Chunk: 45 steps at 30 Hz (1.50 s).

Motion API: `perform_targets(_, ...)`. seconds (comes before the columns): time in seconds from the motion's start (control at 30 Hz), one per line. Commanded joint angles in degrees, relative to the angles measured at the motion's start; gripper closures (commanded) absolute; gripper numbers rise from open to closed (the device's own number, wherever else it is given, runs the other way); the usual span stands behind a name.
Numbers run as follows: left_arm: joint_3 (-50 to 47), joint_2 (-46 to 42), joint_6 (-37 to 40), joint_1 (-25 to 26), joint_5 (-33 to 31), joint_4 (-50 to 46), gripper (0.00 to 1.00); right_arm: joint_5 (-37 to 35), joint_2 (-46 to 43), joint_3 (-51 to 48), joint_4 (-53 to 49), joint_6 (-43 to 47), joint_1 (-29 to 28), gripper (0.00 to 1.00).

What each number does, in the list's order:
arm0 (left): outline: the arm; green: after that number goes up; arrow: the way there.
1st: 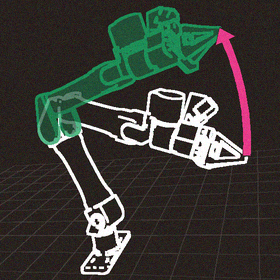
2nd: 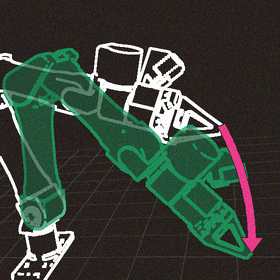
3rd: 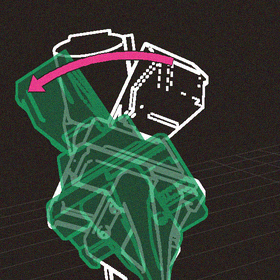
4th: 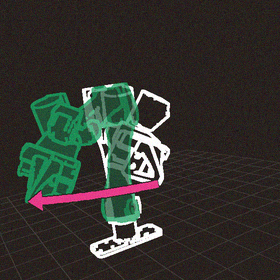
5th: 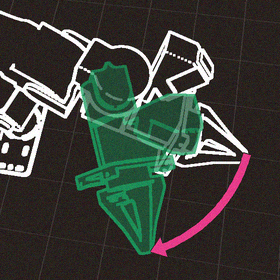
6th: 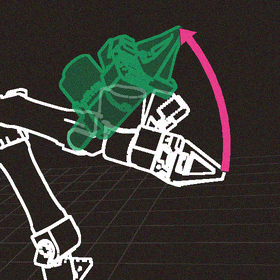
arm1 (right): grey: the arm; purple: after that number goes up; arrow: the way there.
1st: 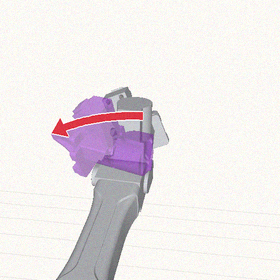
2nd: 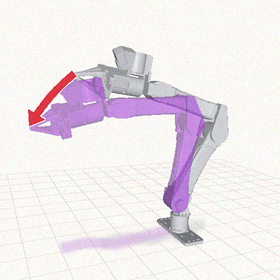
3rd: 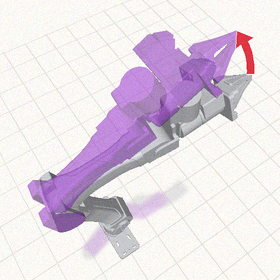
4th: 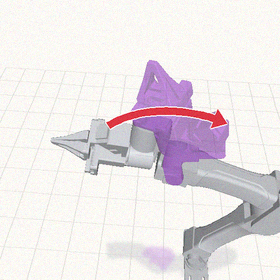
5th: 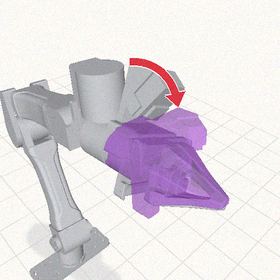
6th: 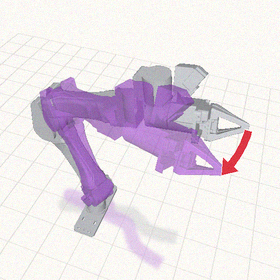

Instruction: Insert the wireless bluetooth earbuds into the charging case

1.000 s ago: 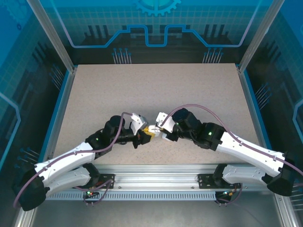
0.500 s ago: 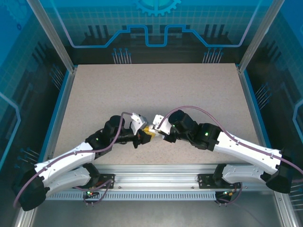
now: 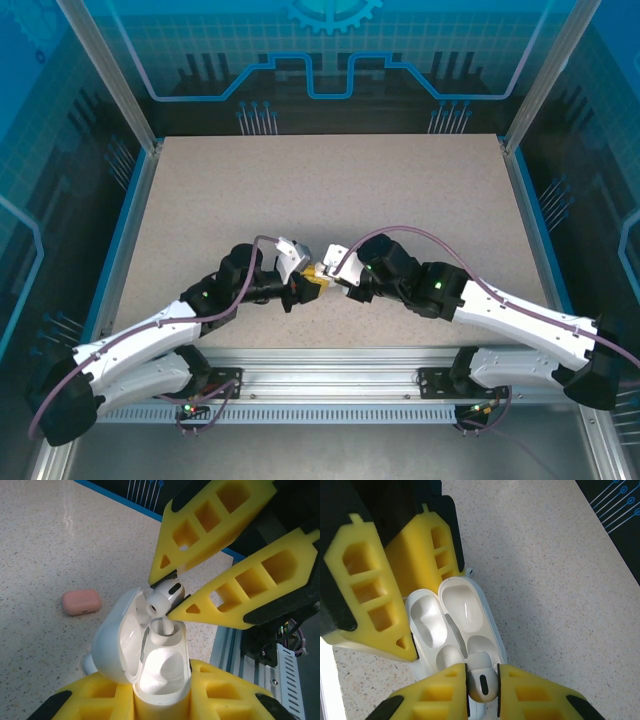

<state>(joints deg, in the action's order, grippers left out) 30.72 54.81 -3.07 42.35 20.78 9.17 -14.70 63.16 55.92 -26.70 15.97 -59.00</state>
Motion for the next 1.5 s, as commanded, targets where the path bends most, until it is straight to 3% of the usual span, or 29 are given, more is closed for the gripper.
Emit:
perform_targets(0.0,0.9,-0.9,-0.5,0.4,1.2,3.4,0.89,3.6,-1.0,-1.0,1.2,-0.1,-1.0,0.8)
perform_targets(0.27,-0.4,-1.9,-0.4,0.4,1.2,5.2,0.89,7.5,-2.3,-1.0,1.6,-2.1,1.1,0.73)
perform_targets(0.67,-2.8,-3.3,1.8,0.4,-0.8,8.1,0.89,16.3,-11.4,1.1,3.7,-9.1,8.2,0.35)
perform_targets(0.9,-5.8,-6.9,5.6,0.4,-3.9,12.2,0.9,11.7,-12.0,2.2,1.2,-18.8,14.8,0.11)
perform_targets(0.97,-6.7,-8.7,7.1,0.4,-4.7,13.2,0.91,12.2,-11.1,2.0,-0.2,-21.5,18.2,0.09)
perform_targets(1.07,-8.0,-11.2,9.6,0.4,-6.2,13.4,0.92,19.1,-10.5,0.9,0.6,-24.4,21.5,0.09)
perform_targets(1.23,-7.8,-12.0,13.6,0.4,-8.3,11.3,0.93,31.6,-10.0,-1.1,6.8,-26.4,21.2,0.0)
perform_targets(1.47,-6.2,-9.0,15.0,0.4,-8.3,13.0,0.93,32.5,-6.4,0.5,5.9,-25.1,17.2,0.0)
